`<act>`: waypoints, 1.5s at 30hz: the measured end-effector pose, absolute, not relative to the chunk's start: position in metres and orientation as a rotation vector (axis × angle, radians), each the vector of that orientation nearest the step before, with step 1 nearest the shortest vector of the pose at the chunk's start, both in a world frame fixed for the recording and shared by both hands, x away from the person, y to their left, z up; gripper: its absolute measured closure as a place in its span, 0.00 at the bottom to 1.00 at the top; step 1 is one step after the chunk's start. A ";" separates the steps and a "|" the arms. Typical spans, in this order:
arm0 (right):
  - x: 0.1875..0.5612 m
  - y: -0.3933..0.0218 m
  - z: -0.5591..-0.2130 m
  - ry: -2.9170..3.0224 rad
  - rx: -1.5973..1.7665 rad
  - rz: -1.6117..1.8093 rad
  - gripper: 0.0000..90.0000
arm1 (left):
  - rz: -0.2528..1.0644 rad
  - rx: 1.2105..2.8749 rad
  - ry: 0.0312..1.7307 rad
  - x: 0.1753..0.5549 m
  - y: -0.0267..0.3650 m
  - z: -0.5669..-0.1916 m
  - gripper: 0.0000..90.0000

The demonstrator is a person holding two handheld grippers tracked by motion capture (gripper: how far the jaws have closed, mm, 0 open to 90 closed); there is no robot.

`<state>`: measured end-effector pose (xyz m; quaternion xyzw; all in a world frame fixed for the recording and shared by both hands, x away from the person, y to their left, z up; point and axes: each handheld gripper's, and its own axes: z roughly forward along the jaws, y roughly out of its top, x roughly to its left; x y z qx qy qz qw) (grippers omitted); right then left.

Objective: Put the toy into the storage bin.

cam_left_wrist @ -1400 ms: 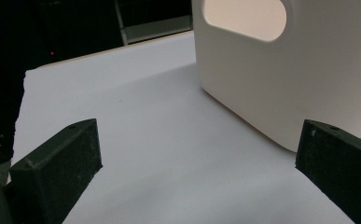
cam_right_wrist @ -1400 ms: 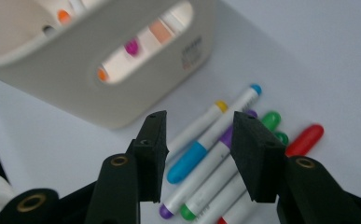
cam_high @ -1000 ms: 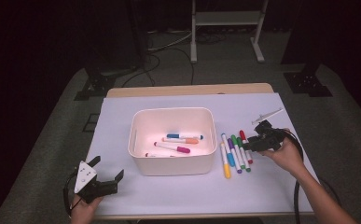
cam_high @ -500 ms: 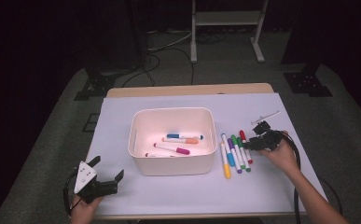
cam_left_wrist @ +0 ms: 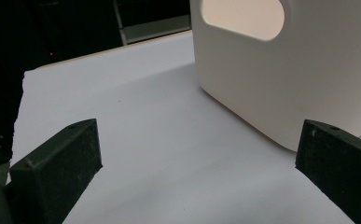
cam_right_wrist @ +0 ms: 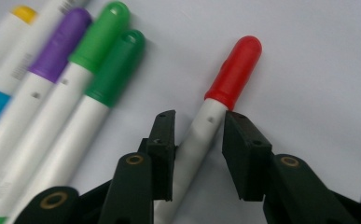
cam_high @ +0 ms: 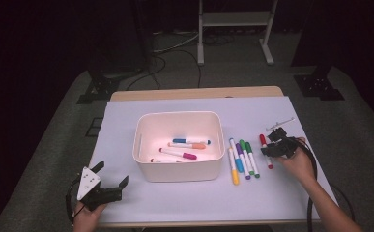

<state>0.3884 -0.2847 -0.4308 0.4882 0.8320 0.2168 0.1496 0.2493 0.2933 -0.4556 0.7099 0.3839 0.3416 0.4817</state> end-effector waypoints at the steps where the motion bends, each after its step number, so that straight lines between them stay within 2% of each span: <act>1: 0.388 -0.286 -0.432 2.390 1.394 0.610 0.72 | 0.832 1.730 0.938 0.249 0.293 -0.456 0.00; 9: 0.385 -0.289 -0.434 2.383 1.410 0.627 0.84 | 0.833 1.729 0.937 0.249 0.293 -0.456 0.00; 17: 0.381 -0.296 -0.433 2.399 1.469 0.666 0.84 | 0.832 1.732 0.937 0.249 0.293 -0.456 0.00; 29: 0.355 -0.306 -0.427 2.434 1.489 0.822 0.84 | 0.833 1.732 0.942 0.250 0.293 -0.456 0.00; 38: 0.338 -0.306 -0.406 2.455 1.446 0.912 0.84 | 0.834 1.733 0.943 0.250 0.292 -0.456 0.00; 45: 0.330 -0.297 -0.375 2.469 1.375 0.996 0.84 | 0.833 1.732 0.942 0.250 0.293 -0.456 0.00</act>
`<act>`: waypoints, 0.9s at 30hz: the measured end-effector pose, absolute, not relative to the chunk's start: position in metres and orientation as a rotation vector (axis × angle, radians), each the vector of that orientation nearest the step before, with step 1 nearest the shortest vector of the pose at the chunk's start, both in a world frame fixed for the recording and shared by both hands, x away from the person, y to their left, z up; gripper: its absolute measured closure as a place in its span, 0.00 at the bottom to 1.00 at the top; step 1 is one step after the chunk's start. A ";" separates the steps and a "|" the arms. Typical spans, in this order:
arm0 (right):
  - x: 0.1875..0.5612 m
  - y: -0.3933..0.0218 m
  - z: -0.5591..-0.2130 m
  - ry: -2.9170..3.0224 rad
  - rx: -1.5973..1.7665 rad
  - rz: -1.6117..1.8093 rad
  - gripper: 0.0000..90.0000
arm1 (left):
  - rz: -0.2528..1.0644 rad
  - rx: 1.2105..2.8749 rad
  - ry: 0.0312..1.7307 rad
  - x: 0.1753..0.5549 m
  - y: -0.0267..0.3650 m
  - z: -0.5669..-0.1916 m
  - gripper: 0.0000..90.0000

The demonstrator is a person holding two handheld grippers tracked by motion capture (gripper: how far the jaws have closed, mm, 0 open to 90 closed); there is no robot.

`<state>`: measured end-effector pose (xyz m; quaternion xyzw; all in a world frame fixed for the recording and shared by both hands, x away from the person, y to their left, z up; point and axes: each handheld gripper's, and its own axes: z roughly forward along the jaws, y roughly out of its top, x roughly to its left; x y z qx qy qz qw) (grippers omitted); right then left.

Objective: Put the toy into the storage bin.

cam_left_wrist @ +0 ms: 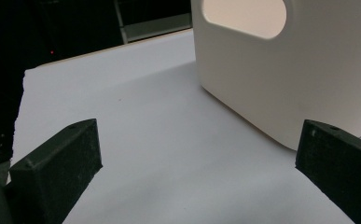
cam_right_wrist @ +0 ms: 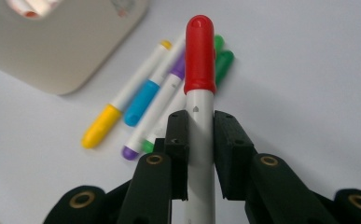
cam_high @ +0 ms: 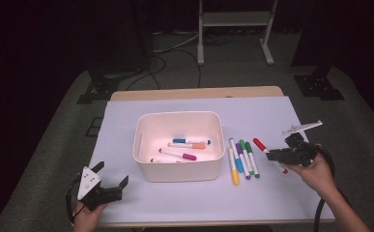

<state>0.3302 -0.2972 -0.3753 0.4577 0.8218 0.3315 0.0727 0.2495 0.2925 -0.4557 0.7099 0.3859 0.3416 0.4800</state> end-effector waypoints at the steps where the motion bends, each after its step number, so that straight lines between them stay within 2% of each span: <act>1: 0.329 -0.295 -0.370 2.473 1.354 1.007 0.84 | 0.834 1.731 0.941 0.249 0.293 -0.456 0.00; 19: 0.329 -0.253 -0.290 2.511 1.103 1.083 0.84 | 0.832 1.730 0.942 0.249 0.293 -0.455 0.00; 27: 0.328 -0.217 -0.253 2.577 0.955 1.116 0.84 | 0.828 1.728 0.945 0.249 0.293 -0.456 0.00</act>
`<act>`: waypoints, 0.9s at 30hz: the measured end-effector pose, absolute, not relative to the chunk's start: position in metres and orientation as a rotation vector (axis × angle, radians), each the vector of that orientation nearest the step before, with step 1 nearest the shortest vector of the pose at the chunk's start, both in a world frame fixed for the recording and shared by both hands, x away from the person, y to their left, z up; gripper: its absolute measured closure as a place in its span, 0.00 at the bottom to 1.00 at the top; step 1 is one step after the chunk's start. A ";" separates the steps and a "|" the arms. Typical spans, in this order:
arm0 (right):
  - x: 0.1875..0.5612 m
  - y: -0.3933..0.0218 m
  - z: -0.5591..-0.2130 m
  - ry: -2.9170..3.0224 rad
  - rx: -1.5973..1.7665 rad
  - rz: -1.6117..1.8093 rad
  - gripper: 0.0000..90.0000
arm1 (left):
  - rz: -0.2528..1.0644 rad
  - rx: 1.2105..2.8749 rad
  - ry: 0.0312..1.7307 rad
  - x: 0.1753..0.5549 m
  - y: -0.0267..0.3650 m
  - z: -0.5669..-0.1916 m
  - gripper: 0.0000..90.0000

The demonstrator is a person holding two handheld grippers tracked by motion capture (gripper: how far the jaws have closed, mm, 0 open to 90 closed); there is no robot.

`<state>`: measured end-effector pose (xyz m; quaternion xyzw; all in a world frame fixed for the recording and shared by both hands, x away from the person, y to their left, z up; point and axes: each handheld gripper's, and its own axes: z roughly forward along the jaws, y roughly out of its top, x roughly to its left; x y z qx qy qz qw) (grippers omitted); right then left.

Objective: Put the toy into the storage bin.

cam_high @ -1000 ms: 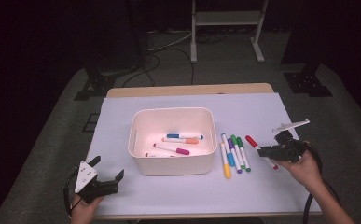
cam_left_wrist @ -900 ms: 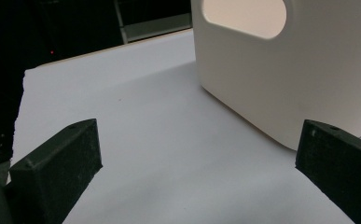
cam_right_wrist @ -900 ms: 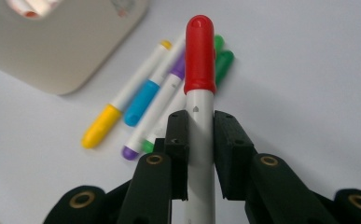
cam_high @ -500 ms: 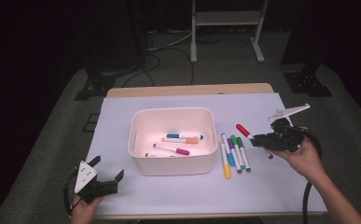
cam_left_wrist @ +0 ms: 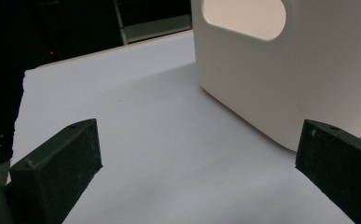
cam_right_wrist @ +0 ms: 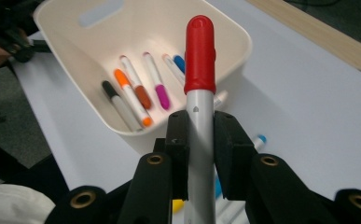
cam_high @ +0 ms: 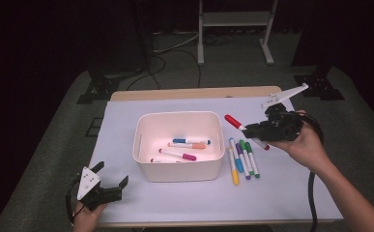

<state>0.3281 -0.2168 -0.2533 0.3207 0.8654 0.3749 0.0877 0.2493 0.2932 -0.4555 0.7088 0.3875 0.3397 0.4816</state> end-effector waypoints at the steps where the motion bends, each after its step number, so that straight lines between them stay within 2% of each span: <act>1: 0.328 -0.211 -0.249 2.585 0.931 1.123 0.84 | 0.828 1.729 0.945 0.249 0.293 -0.455 0.00; 11: 0.329 -0.155 -0.227 2.700 0.752 1.160 0.84 | 0.828 1.732 0.937 0.249 0.293 -0.455 0.00; 27: 0.336 -0.089 -0.237 2.838 0.574 1.157 0.84 | 0.829 1.744 0.932 0.250 0.293 -0.455 0.00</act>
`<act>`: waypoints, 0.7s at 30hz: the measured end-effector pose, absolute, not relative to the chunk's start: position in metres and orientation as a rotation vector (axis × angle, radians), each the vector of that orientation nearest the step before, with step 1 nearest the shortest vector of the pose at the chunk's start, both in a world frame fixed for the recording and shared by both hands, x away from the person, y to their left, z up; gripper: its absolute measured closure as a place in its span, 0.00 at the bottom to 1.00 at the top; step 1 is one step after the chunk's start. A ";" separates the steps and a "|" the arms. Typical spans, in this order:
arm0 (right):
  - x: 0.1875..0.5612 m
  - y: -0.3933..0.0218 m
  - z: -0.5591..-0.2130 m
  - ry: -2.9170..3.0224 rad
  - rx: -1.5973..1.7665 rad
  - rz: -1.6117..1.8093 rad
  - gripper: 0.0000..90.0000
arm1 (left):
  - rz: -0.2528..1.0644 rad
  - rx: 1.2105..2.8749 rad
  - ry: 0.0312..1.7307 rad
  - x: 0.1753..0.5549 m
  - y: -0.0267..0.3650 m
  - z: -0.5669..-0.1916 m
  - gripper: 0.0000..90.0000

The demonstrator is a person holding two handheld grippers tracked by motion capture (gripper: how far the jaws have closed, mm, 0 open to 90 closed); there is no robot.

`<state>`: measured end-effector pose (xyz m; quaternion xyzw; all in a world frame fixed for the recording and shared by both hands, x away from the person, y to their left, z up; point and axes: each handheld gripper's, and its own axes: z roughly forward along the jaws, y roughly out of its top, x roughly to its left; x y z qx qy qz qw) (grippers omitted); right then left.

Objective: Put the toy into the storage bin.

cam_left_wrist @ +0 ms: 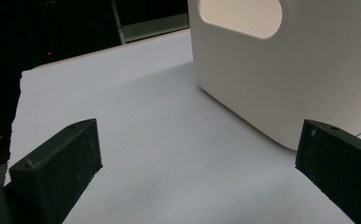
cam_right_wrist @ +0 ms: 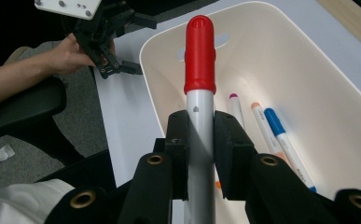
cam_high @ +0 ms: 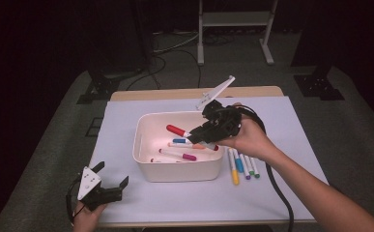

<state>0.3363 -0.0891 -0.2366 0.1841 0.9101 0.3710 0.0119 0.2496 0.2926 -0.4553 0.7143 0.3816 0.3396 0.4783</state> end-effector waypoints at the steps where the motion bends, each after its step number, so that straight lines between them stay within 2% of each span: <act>1: 0.336 -0.086 -0.238 2.849 0.580 1.155 0.84 | 0.829 1.745 0.932 0.250 0.293 -0.455 0.00; 21: 0.368 -0.032 -0.287 2.978 0.550 1.005 0.84 | 0.824 1.746 0.926 0.250 0.292 -0.456 0.00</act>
